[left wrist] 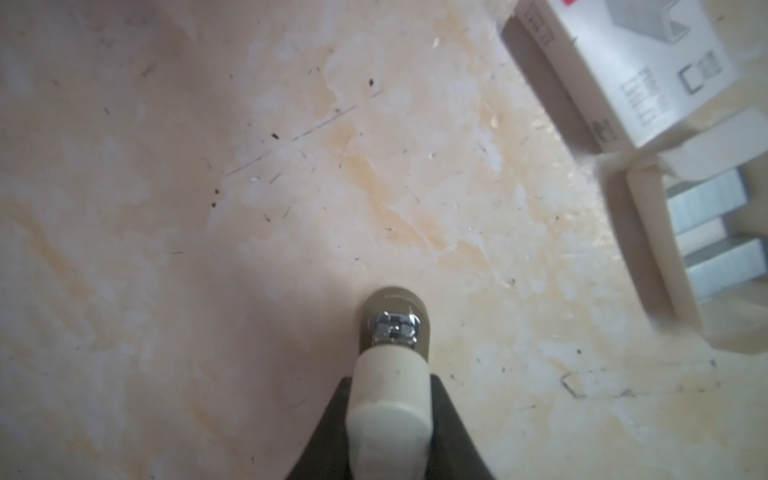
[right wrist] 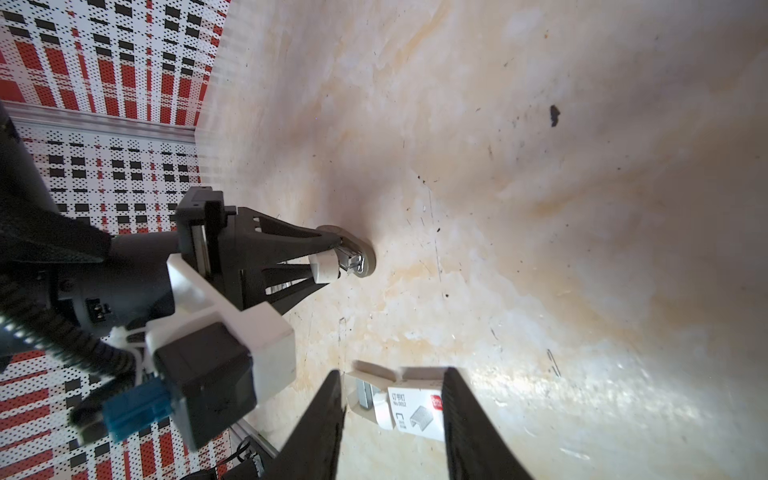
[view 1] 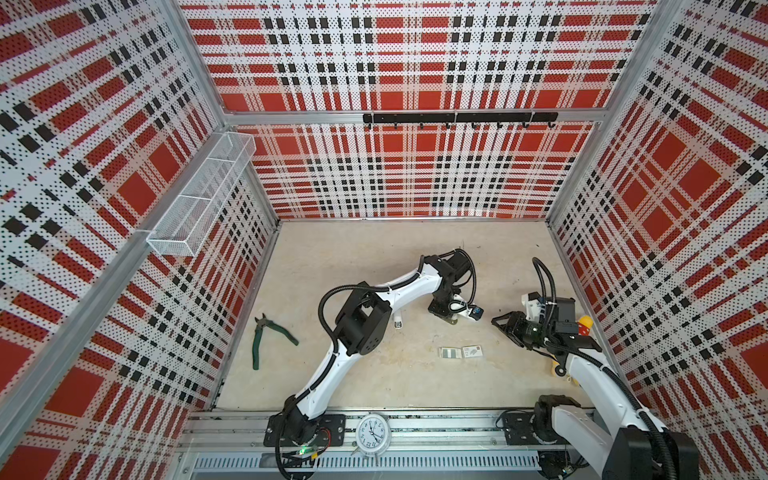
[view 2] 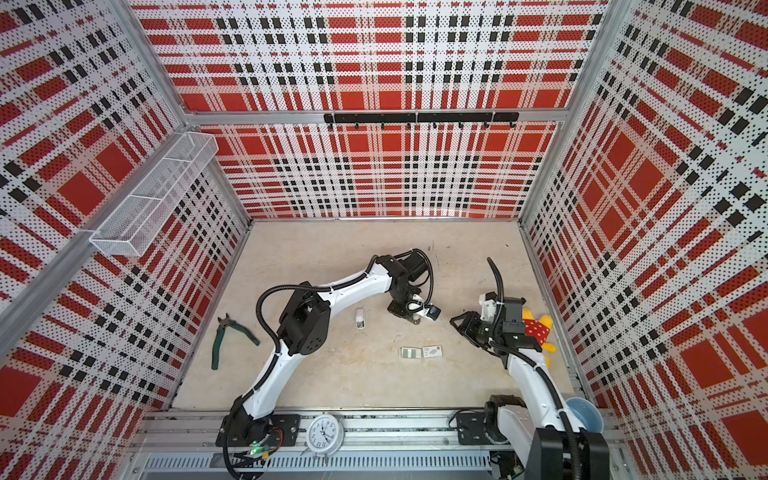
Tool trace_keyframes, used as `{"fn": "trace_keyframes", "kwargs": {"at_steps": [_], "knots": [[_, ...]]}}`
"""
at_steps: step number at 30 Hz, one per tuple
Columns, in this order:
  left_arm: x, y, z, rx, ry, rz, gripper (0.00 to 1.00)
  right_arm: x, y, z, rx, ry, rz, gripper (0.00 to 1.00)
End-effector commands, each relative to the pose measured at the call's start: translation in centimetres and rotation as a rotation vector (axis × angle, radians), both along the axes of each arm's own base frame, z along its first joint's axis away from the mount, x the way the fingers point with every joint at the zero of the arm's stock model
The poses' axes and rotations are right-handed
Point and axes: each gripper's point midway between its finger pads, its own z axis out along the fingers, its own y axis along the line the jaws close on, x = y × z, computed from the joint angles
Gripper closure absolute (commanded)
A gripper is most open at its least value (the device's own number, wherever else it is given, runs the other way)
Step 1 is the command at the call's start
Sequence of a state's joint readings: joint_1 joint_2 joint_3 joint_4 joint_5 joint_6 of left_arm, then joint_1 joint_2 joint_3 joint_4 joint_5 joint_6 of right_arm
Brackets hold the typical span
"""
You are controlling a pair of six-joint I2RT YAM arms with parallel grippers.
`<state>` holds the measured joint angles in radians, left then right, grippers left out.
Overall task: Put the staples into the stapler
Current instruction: 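Lift the stapler with the left gripper while the right gripper grasps its top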
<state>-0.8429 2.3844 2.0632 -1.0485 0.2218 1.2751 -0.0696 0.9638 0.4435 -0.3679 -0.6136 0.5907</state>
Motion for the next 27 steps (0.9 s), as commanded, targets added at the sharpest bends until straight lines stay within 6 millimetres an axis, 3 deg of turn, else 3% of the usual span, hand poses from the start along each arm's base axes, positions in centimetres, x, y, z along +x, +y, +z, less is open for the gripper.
{"fn": "trace_keyframes", "kwargs": {"at_steps": [1,14,20,27], "knots": [[0.4,-0.1,1.2,-0.030,0.007,0.030,0.73,0.7,0.1,0.2,0.019,-0.041,0.005,0.60],[-0.6,-0.4,5.5,-0.128,0.097,0.184,0.77,2.5,2.6,-0.4,0.162,-0.021,0.121,0.63],[-1.4,-0.9,6.5,-0.153,0.128,0.214,0.77,3.2,4.4,-0.6,0.157,-0.001,0.198,0.63],[-2.2,-1.7,7.3,-0.173,0.136,0.219,0.77,4.1,4.9,-0.8,0.175,-0.008,0.206,0.65]]}}
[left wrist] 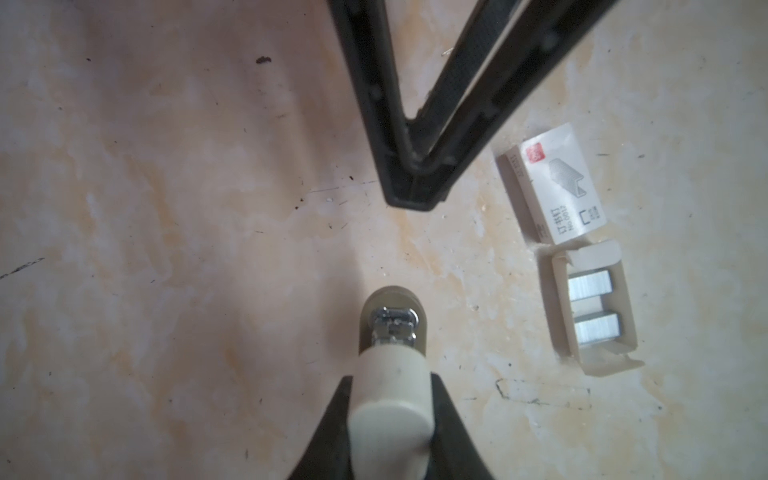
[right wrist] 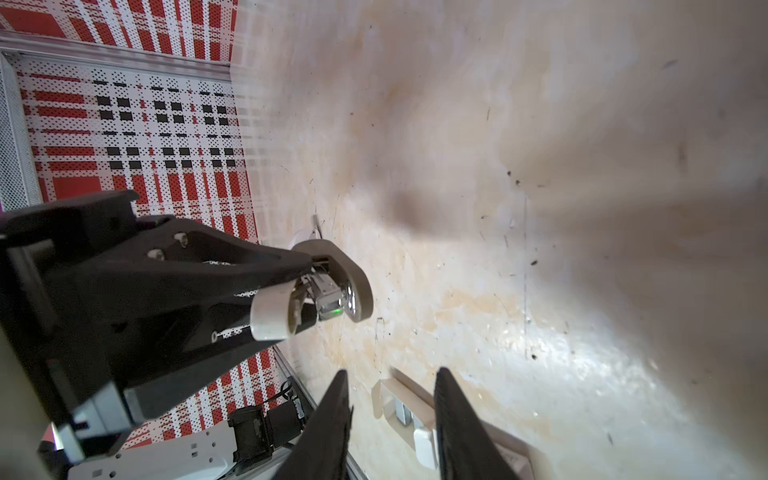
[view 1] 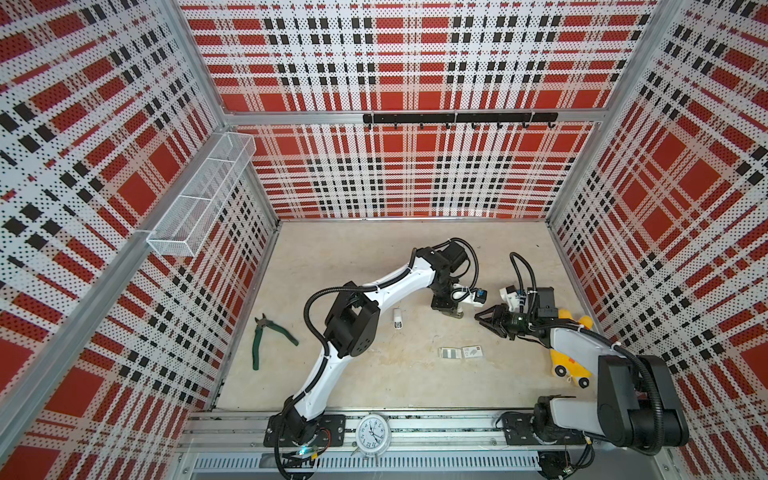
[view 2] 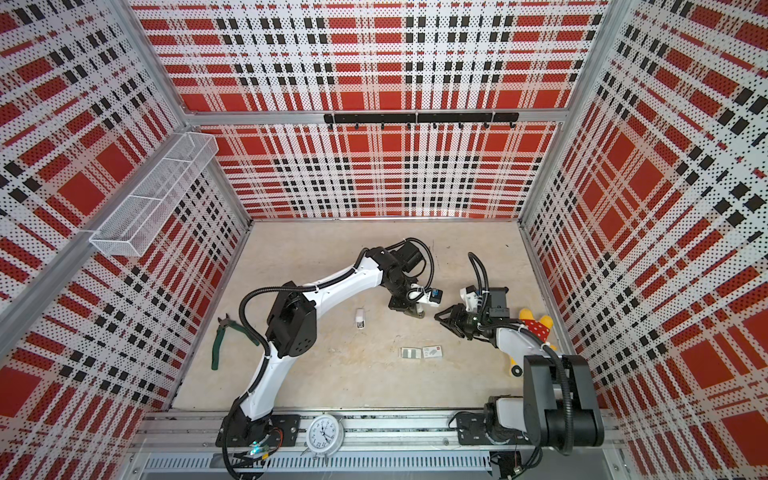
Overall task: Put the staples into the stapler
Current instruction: 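Lift the stapler with the left gripper while the right gripper grasps its top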
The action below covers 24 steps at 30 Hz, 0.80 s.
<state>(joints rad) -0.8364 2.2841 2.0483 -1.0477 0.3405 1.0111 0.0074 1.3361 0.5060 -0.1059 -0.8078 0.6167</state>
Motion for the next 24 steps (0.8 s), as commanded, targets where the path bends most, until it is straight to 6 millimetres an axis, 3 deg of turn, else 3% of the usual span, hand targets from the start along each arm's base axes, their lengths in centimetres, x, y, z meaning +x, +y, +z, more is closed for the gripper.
{"fn": "trace_keyframes", "kwargs": {"at_steps": [1,18,24], "knots": [[-1.2,-0.7,2.4,-0.054,0.012,-0.002,0.77,1.3,0.4,1.2,0.015,-0.068,0.022,0.65],[-1.9,-2.4,5.3,-0.140,0.021,0.021,0.77,1.0,1.2,0.6,0.024,-0.058,0.037,0.73],[-1.8,-2.2,4.6,-0.119,-0.002,0.016,0.77,0.7,0.5,1.4,-0.030,-0.073,0.023,0.74]]}}
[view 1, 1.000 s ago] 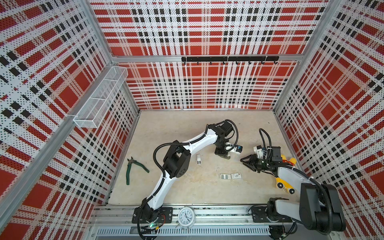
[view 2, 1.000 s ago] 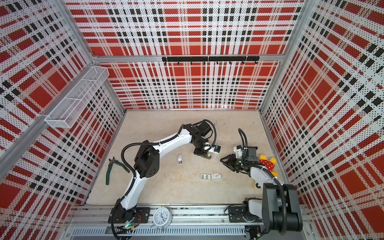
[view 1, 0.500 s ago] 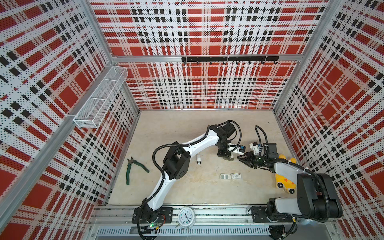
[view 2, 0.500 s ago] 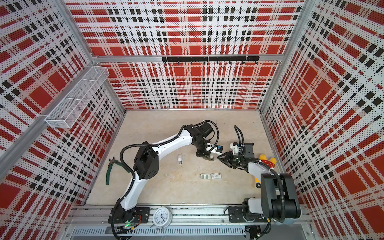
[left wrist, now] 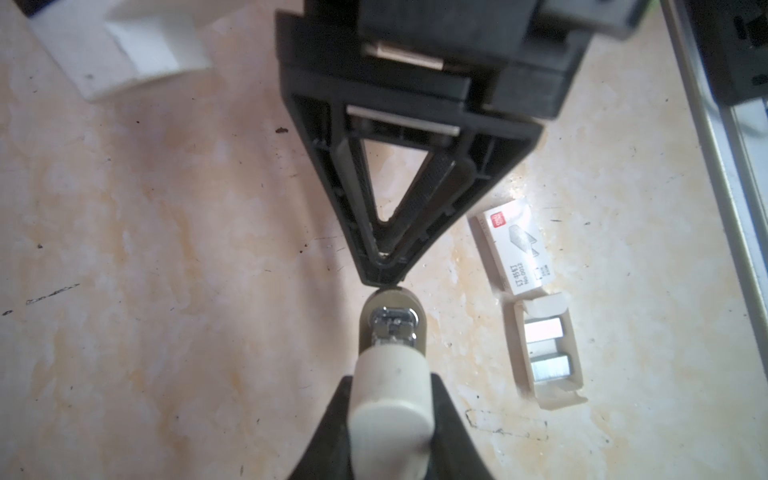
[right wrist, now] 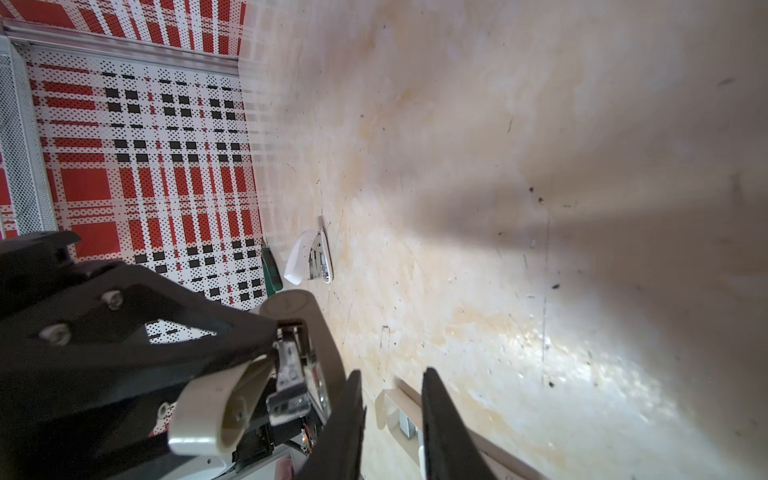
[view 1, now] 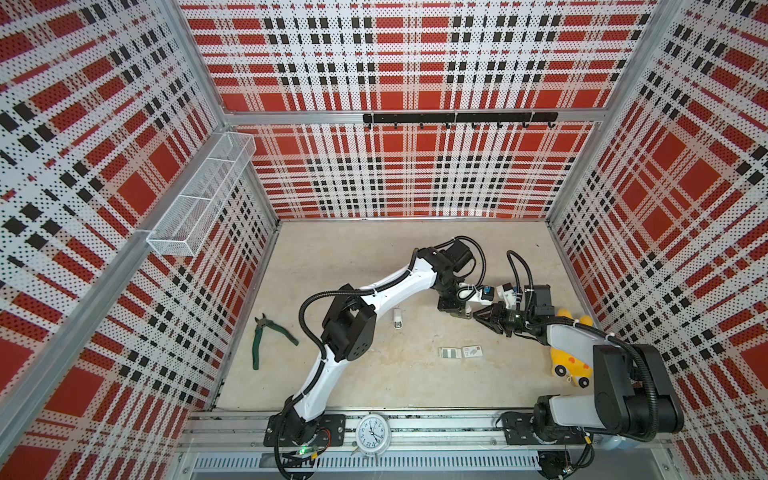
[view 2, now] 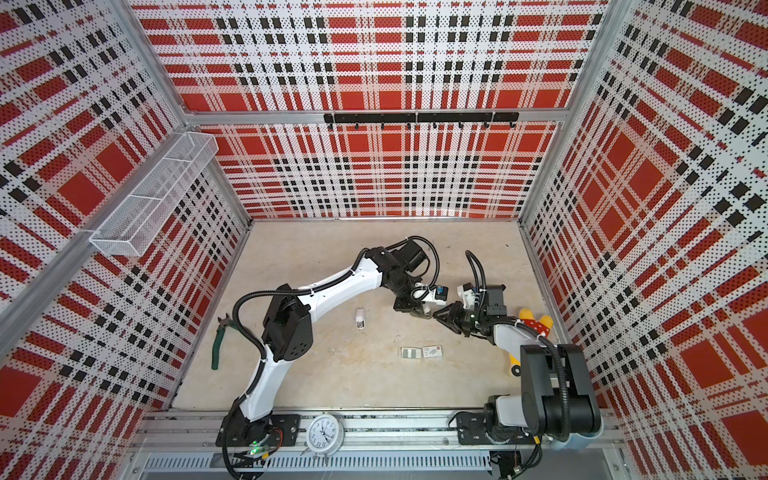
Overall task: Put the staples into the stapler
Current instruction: 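Lift the stapler with the left gripper while the right gripper grasps its top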
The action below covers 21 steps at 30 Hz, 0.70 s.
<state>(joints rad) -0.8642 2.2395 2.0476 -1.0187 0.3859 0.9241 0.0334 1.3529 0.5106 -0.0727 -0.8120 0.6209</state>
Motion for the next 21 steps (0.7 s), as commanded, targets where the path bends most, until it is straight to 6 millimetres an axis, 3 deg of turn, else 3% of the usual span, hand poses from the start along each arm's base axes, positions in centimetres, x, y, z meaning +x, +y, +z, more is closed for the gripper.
{"fn": "trace_keyframes", "kwargs": {"at_steps": [1,10,21], "knots": [[-0.4,-0.4,1.7,-0.035,-0.027,-0.017,0.77,0.5,-0.4,1.5,-0.049,-0.058,-0.007,0.73],[-0.3,0.1,0.6,-0.011,-0.028,-0.016,0.77,0.2,-0.3,2.7,-0.047,-0.072,0.007,0.73],[-0.7,-1.2,2.4,-0.064,-0.024,-0.013,0.78,0.3,0.6,1.7,-0.020,-0.043,0.034,0.74]]}}
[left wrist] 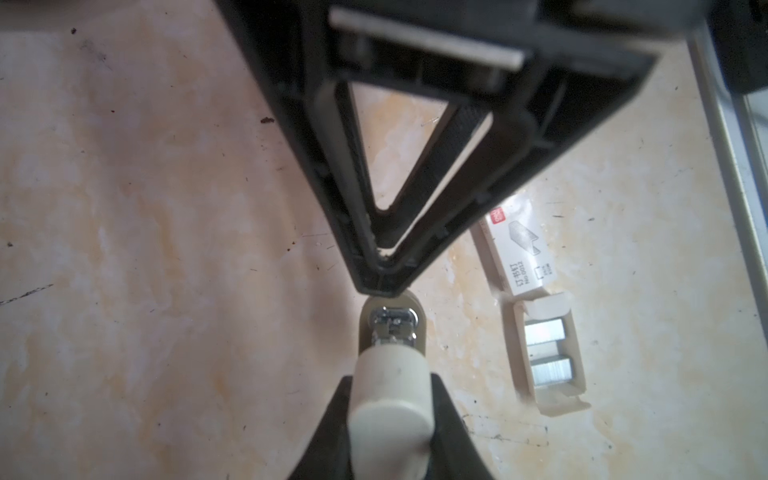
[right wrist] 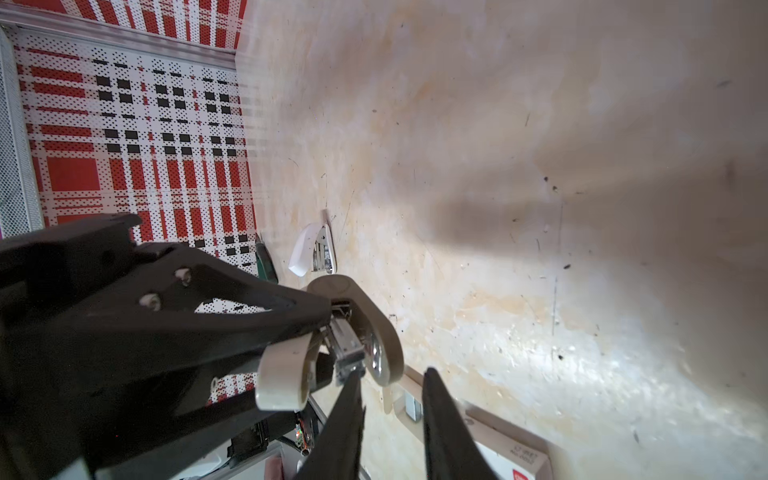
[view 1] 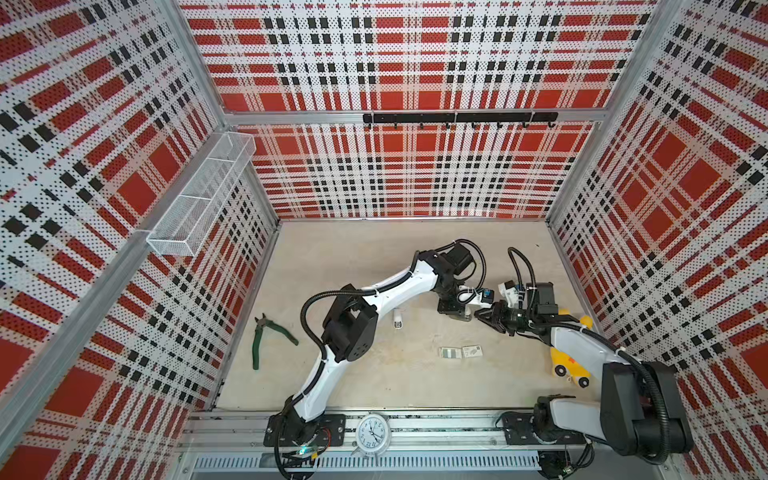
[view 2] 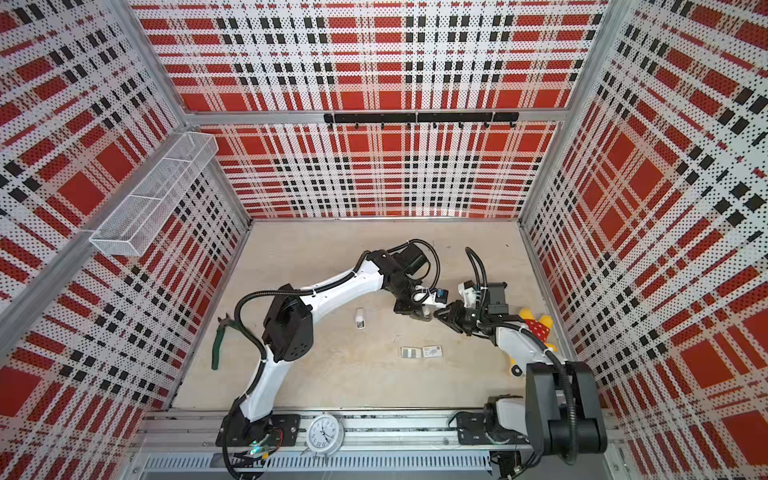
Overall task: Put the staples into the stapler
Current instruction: 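Lift the stapler with the left gripper while the right gripper grasps its top, then pull the stapler top open with the right gripper while the left gripper holds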
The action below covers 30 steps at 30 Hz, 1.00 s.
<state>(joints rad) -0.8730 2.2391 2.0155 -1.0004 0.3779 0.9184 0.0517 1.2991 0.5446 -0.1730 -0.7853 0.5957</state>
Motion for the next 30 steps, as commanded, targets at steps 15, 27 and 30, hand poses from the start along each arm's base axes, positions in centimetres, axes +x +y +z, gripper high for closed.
{"fn": "trace_keyframes", "kwargs": {"at_steps": [15,27,30], "knots": [[0.3,-1.9,7.1,-0.191,0.040,0.062,0.79,0.6,0.4,-0.2,0.013,-0.032,0.007,0.74],[1.6,-2.4,10.6,-0.317,0.080,0.141,0.81,1.0,1.0,0.9,0.080,-0.062,0.005,0.75],[1.6,-2.6,11.1,-0.341,0.103,0.150,0.81,1.2,1.0,1.3,0.089,-0.077,0.002,0.74]]}}
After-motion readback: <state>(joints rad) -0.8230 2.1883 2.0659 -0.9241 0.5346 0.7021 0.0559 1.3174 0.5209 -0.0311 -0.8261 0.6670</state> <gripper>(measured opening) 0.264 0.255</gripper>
